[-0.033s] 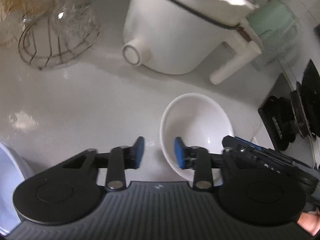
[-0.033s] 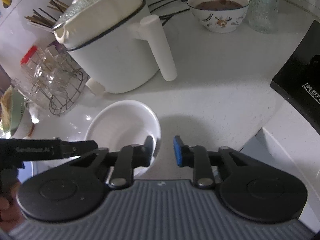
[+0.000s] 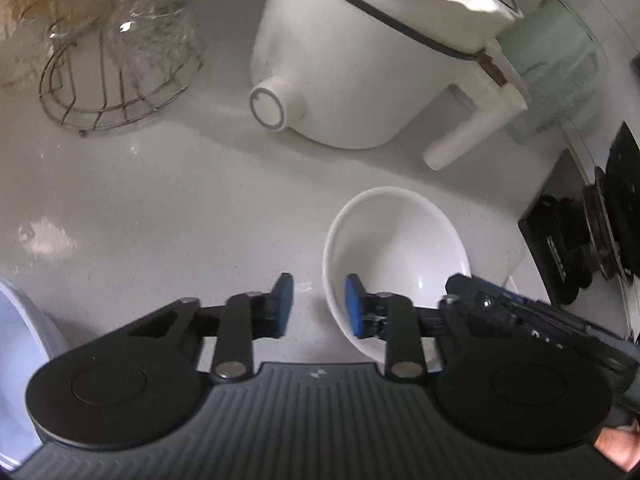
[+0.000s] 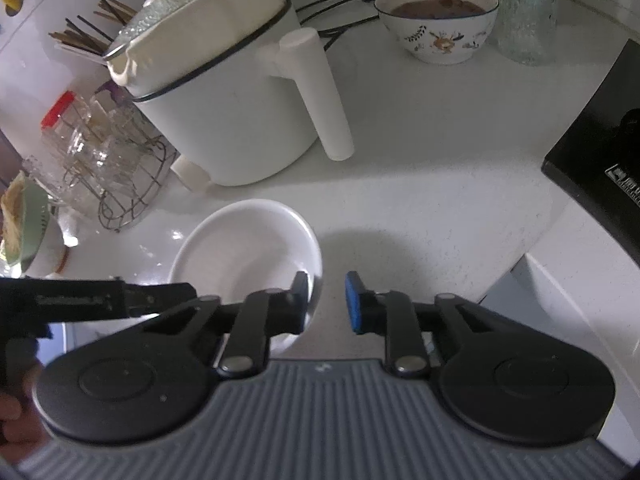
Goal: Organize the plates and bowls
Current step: 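Move both grippers to the white ceramic bowl and close on its rim, then lift the white bowl with both grippers and carry it toward the blue bowls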
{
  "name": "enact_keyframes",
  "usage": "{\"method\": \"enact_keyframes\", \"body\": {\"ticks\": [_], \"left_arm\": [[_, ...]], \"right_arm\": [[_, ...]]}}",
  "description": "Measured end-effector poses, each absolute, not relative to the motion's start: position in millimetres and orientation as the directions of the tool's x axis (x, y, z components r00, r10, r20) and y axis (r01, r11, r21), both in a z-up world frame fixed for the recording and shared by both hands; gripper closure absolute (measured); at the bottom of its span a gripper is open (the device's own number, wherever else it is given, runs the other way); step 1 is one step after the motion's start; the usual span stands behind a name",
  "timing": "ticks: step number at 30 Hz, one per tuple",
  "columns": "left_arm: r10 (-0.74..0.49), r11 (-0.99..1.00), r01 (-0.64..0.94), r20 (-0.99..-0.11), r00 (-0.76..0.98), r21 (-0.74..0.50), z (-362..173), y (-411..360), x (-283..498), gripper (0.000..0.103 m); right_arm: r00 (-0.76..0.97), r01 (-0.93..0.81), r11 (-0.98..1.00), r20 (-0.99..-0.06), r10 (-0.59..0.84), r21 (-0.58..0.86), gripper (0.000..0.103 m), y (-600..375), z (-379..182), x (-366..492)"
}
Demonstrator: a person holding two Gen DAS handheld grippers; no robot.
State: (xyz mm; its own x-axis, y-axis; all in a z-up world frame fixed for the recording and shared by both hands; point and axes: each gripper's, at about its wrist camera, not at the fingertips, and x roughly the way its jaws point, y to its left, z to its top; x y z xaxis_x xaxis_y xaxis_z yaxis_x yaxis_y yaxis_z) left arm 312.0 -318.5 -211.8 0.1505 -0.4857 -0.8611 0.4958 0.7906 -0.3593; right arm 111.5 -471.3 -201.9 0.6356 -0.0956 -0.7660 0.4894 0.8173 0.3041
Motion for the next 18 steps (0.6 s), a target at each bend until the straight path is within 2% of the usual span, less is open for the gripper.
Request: {"method": "enact_keyframes", "body": {"ticks": [2, 4, 13, 18], "left_arm": [[-0.495, 0.792, 0.482, -0.856, 0.149, -0.374, -213.1, -316.7, 312.1, 0.080], [-0.514, 0.788, 0.462, -0.848, 0.130, -0.407, -213.7, -315.4, 312.5, 0.093], [-0.532, 0.795, 0.403, -0.841, 0.102, -0.454, -206.0, -309.2, 308.4, 0.093], [-0.521, 0.800, 0.405, -0.847, 0.105, -0.442, -184.5, -304.3, 301.0, 0.093]], "right_arm": [[0.639, 0.485, 0.815, -0.765, -0.082, 0.318, 0.088, -471.0, -203.0, 111.3], [0.647, 0.470, 0.823, -0.759, -0.074, 0.320, 0.092, -470.0, -202.9, 111.9], [0.634, 0.457, 0.831, -0.771, -0.055, 0.317, 0.091, -468.1, -197.8, 110.4], [0.625, 0.452, 0.840, -0.779, -0.056, 0.302, 0.091, -463.1, -179.3, 110.9]]}}
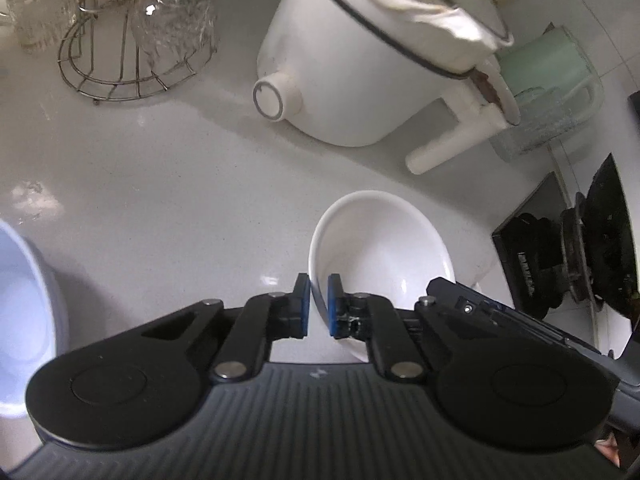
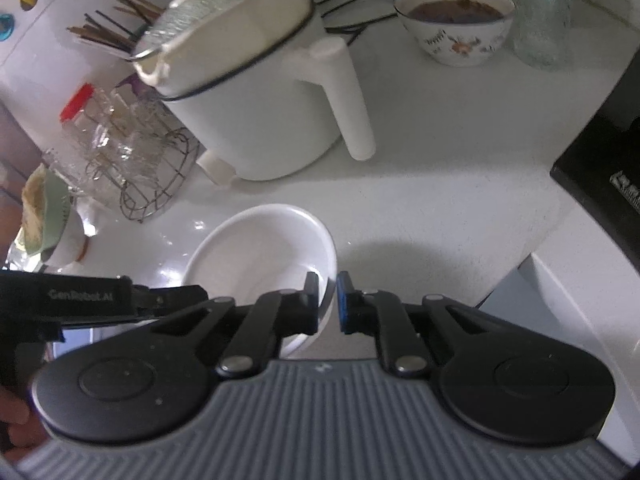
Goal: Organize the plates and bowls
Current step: 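Lift the white bowl with both grippers and carry it toward the blue bowls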
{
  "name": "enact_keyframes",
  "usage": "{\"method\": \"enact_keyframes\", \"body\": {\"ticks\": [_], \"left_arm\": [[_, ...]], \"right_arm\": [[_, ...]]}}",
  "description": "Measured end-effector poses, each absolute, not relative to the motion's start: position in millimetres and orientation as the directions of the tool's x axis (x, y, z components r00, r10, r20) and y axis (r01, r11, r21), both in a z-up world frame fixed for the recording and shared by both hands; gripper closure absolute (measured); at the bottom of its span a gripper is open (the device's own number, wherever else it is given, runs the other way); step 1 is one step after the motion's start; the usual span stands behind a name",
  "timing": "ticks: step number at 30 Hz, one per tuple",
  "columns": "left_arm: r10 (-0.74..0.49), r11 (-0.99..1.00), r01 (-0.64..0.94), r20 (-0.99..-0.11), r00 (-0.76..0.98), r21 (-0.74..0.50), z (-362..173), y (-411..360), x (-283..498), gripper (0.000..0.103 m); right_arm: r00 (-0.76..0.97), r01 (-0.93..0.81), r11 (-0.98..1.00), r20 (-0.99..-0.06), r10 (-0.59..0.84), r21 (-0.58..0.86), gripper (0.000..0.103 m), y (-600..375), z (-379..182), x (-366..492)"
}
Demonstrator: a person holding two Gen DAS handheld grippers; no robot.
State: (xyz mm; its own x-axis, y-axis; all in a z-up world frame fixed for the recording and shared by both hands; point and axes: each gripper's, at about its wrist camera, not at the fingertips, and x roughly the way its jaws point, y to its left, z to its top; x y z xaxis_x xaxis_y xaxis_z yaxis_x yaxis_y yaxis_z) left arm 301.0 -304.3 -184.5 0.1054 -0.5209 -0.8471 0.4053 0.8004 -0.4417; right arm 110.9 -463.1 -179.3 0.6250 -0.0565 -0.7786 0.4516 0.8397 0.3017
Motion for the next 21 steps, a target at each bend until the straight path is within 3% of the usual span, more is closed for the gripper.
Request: {"method": "enact_keyframes", "body": {"ticks": [16, 21], "left_arm": [[-0.571, 0.791, 0.391, -0.797, 0.196, -0.471, -114.6, -226.4, 290.8, 0.092], [-0.539, 0.814, 0.389, -0.810, 0.232, -0.431, -100.9, -205.2, 295.3, 0.092]], "right_arm": [[0.694, 0.358, 0.872, -0.720, -0.008, 0.335, 0.091, -411.8, -114.1, 113.7], [0.702, 0.323, 0.884, -0.712, 0.016, 0.337, 0.091, -389.3, -104.4, 123.5]]}}
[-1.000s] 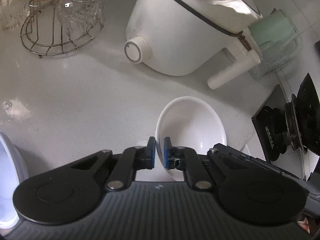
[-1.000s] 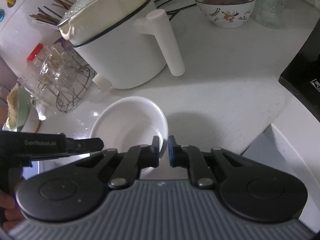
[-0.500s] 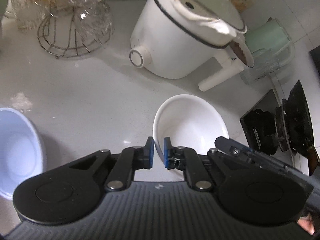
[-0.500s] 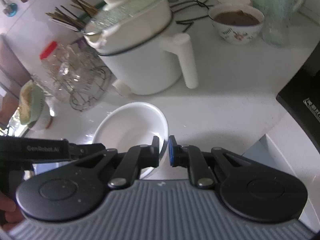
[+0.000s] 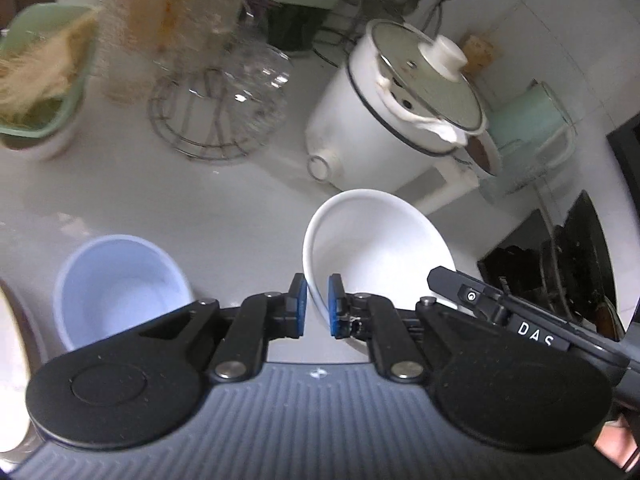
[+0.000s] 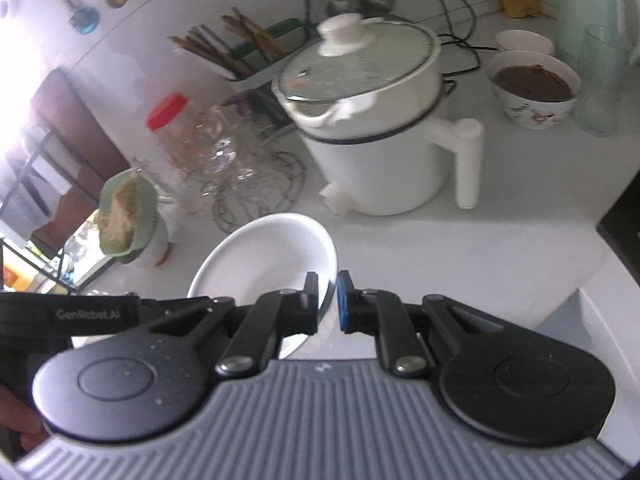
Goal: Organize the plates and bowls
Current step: 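Lift the white bowl with both grippers and carry it toward the blue bowls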
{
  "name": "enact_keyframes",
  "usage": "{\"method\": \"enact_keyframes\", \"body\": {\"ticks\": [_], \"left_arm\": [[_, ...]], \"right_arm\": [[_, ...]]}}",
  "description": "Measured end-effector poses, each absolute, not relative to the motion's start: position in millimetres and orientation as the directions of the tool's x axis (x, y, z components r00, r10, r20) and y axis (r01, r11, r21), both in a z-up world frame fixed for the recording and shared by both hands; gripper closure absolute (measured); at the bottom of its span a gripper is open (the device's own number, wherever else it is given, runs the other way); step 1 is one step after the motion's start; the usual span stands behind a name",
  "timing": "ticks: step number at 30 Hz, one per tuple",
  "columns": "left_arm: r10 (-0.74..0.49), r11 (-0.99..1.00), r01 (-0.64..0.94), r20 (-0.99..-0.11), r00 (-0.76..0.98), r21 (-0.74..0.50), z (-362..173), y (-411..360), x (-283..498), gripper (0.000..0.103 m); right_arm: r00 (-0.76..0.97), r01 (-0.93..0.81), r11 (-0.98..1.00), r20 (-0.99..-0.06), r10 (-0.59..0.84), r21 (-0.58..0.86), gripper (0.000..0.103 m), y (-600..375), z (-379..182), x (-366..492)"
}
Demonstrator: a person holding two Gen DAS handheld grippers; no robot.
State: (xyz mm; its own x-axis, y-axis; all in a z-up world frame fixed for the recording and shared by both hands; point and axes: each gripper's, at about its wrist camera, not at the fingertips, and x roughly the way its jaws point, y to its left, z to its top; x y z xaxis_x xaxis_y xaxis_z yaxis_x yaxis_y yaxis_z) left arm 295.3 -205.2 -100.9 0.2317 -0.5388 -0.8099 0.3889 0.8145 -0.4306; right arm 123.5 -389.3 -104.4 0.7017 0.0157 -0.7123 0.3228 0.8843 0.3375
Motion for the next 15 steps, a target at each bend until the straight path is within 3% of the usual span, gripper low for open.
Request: {"method": "enact_keyframes", "body": {"ticks": [15], "left_arm": [[-0.518, 0.851, 0.300, -0.779, 0.353, -0.431, -74.3, -116.6, 309.0, 0.091]], "right_arm": [[0.722, 0.199, 0.921, -0.686, 0.093, 0.334, 0.090, -322.2, -77.5, 162.9]]}}
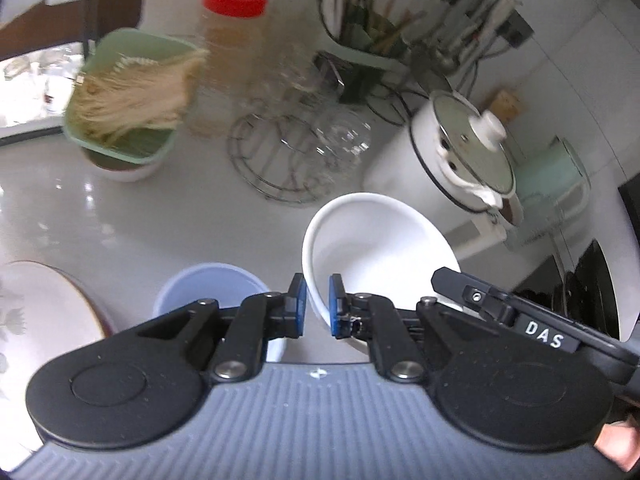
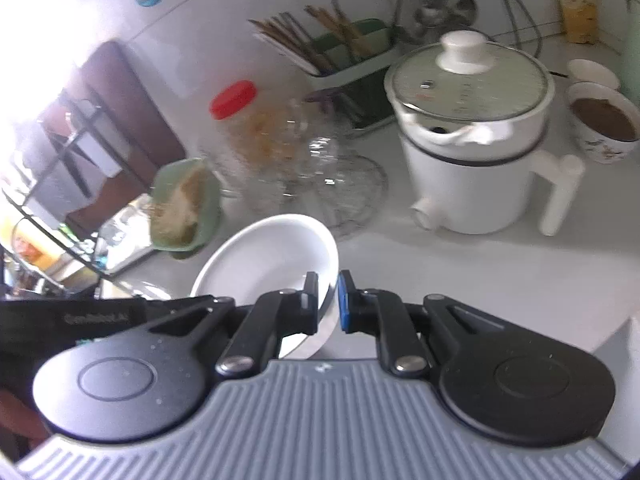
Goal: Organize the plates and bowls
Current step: 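Lift the white bowl with both grippers and carry it toward the blue bowls, then lower the white bowl into the nested light blue bowls with both grippers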
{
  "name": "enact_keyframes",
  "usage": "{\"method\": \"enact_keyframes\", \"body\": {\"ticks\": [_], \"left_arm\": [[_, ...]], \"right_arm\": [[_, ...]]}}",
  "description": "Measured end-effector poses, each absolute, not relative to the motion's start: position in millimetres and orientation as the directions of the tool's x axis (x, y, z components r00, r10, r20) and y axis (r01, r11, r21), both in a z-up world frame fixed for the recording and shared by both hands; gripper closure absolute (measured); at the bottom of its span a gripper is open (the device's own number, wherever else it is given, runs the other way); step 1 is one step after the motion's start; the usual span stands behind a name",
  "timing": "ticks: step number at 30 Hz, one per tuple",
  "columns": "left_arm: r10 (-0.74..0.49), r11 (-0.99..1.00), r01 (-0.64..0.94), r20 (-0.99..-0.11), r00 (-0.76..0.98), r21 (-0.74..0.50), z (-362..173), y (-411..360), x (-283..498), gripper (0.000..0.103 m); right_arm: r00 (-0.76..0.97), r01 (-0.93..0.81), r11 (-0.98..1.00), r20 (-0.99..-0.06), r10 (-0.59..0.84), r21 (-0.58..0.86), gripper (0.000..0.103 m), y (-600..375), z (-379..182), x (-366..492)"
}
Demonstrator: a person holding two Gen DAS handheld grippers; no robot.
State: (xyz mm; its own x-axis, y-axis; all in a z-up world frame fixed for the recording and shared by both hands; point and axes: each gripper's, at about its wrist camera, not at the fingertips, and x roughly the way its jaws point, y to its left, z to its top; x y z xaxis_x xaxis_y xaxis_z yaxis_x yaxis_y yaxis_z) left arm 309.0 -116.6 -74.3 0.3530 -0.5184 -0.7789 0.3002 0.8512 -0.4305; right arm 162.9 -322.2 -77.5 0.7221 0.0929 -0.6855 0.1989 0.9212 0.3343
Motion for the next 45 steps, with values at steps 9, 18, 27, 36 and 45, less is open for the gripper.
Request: {"method": "enact_keyframes", "body": {"ticks": [9, 18, 27, 36, 45], "left_arm": [[-0.461, 0.887, 0.199, -0.781, 0.421, -0.416, -79.8, -59.0, 317.9, 0.091], [-0.380, 0.925, 0.149, -0.834, 0.399, -0.350, -125.8, -42.9, 314.4, 0.091], [-0.357, 0.934, 0.128, -0.865, 0.351, -0.334, -159.2, -50.8, 304.1, 0.091], [-0.330, 0.944, 0.101, -0.872, 0.361, -0.315, -162.9, -39.8, 305.4, 0.074], [-0.325, 0.944, 0.072, -0.879, 0.348, -0.321, -176.4, -44.8, 303.4, 0.072]], "right_arm": [[0.692, 0.077, 0.924, -0.687, 0.220, 0.373, 0.090, -282.9, -82.5, 195.8], [0.596, 0.065, 0.944, -0.772, 0.223, 0.323, 0.090, -247.8, -125.4, 220.5], [0.513, 0.119, 0.950, -0.837, 0.191, 0.290, 0.088, -246.1, -162.0, 217.0], [0.559, 0.181, 0.921, -0.806, 0.193, 0.346, 0.053, -275.9, -160.4, 217.0], [0.491, 0.197, 0.872, -0.815, 0.309, 0.449, 0.060, -275.1, -197.2, 225.4]]}}
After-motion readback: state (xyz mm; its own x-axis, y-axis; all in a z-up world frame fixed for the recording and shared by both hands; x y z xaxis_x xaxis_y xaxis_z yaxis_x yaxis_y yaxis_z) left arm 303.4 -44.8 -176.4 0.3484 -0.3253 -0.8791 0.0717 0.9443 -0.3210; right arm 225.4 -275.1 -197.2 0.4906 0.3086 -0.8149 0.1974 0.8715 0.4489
